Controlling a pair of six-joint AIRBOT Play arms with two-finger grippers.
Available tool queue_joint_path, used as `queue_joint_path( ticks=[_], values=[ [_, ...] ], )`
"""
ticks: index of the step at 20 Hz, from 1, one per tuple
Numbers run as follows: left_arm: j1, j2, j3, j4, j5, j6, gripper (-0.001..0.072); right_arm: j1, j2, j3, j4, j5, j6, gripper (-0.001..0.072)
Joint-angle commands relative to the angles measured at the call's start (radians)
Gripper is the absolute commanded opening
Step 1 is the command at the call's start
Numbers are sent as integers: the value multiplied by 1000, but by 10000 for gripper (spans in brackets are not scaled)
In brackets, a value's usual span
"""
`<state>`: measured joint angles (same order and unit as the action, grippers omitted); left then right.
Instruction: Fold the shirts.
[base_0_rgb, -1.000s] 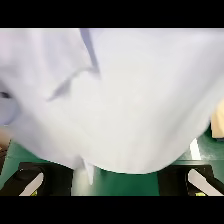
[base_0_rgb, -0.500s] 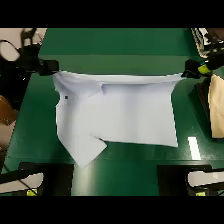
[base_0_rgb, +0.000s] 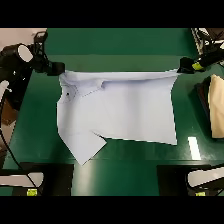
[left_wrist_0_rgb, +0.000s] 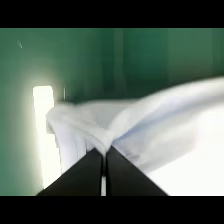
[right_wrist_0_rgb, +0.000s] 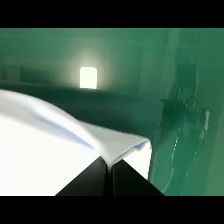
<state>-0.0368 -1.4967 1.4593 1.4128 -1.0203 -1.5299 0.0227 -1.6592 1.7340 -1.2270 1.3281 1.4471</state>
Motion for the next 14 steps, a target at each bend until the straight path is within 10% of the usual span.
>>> queue_joint_path(
  ticks=[1,5,6,7,8,9,14],
  values=[
    [0,-3,-86,-2,-109,19,21,7,86,-183,-3,-35,-13,15],
    [0,-5,-200,7,-84,5,24,9,139,-378,70,-107,-13,16],
    [0,-4,-208,8,-84,-9,133,9,141,-403,89,-115,-13,17],
    [0,-4,-208,7,-87,-18,451,8,140,-411,111,-111,-13,72],
    [0,-2,-206,7,-98,-26,555,1,140,-410,121,-104,-13,298],
    [0,10,-206,7,-119,-37,495,-2,147,-410,143,-93,-13,404],
    [0,226,-371,38,-217,-34,502,-76,329,-531,146,-13,-61,404]
  ],
)
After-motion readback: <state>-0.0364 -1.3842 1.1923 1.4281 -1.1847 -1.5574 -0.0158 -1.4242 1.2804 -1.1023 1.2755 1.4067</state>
